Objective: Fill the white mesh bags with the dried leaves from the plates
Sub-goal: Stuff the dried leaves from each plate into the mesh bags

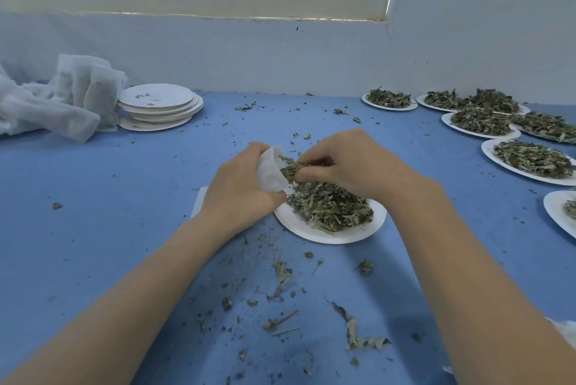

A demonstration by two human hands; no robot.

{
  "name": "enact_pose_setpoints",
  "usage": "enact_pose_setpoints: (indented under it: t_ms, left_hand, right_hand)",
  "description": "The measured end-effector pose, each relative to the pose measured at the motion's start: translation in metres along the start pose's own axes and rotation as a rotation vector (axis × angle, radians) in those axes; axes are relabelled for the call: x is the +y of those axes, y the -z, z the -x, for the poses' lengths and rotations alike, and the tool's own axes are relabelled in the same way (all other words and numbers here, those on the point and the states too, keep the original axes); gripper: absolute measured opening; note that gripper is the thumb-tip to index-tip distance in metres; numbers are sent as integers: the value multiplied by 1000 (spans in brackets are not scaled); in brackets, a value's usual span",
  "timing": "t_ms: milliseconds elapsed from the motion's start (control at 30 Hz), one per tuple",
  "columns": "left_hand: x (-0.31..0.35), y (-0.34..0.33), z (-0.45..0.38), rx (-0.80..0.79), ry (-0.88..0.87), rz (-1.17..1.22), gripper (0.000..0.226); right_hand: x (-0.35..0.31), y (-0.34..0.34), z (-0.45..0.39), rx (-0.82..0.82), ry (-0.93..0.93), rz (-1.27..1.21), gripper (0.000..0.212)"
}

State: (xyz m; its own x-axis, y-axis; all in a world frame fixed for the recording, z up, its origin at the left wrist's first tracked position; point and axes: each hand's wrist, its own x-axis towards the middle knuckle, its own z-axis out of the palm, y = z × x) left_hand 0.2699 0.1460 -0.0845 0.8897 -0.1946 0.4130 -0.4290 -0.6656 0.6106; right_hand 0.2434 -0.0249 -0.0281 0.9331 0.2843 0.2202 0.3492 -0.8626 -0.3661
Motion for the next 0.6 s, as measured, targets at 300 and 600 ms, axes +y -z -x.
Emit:
enact_pose_setpoints:
  t_ms: [300,600]
  left_hand:
    - [5,-1,3,19,-274,-353,45]
    - [11,-3,4,67,-143,-246,44]
  right_hand:
    - [-27,1,1,-42,-6,165,30]
    - [-17,2,8,-136,-23,-419,24]
